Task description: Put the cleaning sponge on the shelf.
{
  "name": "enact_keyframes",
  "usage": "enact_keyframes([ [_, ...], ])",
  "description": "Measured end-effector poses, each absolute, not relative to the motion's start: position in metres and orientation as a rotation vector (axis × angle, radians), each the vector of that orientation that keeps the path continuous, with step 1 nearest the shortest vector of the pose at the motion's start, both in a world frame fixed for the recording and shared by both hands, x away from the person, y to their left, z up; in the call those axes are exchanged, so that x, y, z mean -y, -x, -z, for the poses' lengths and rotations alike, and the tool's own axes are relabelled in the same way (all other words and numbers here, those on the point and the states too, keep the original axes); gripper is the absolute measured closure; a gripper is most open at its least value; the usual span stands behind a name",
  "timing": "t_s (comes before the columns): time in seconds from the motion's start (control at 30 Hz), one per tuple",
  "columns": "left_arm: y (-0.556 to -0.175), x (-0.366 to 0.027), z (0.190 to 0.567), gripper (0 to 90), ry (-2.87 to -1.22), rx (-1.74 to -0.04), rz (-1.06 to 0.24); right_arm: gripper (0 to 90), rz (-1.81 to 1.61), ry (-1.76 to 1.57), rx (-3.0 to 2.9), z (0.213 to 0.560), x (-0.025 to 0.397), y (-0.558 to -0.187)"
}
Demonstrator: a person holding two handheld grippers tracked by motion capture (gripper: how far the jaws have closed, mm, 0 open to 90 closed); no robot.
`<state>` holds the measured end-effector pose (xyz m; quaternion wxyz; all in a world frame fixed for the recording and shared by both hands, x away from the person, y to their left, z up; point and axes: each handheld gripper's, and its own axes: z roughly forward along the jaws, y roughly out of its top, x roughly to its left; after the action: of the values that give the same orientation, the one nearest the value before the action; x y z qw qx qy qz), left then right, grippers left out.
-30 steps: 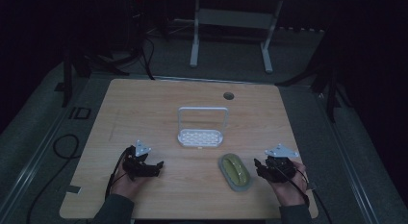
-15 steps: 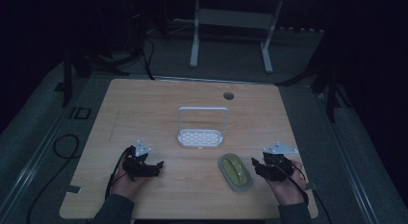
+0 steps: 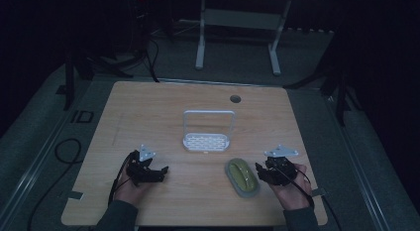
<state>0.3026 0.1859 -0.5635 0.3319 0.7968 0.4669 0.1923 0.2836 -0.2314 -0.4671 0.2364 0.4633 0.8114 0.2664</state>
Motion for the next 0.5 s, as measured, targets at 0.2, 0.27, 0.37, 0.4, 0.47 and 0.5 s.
enact_keyframes([
  [0.2, -0.3026, -0.1858, 0.5635, 11.2, -2.082, -1.221, -0.502, 46.8, -0.724, -1.277, -2.24, 0.4662, 0.227, -0.2848],
  [0.27, -0.3026, -0.1858, 0.5636, 11.2, -2.081, -1.221, -0.502, 46.8, -0.725, -1.288, -2.254, 0.4658, 0.2256, -0.2854],
  [0.37, -0.3026, -0.1859, 0.5635, 11.2, -2.082, -1.22, -0.502, 47.4, -0.725, -1.294, -2.267, 0.4659, 0.2238, -0.2863],
  [0.4, -0.3026, -0.1859, 0.5636, 11.2, -2.082, -1.22, -0.502, 48.0, -0.721, -1.3, -2.272, 0.4659, 0.2228, -0.2868],
  [0.47, -0.3026, -0.1859, 0.5635, 11.2, -2.082, -1.22, -0.502, 49.4, -0.717, -1.3, -2.282, 0.4661, 0.2216, -0.2874],
  [0.5, -0.3026, -0.1858, 0.5636, 11.2, -2.081, -1.22, -0.502, 49.6, -0.715, -1.305, -2.287, 0.466, 0.2209, -0.2877],
])
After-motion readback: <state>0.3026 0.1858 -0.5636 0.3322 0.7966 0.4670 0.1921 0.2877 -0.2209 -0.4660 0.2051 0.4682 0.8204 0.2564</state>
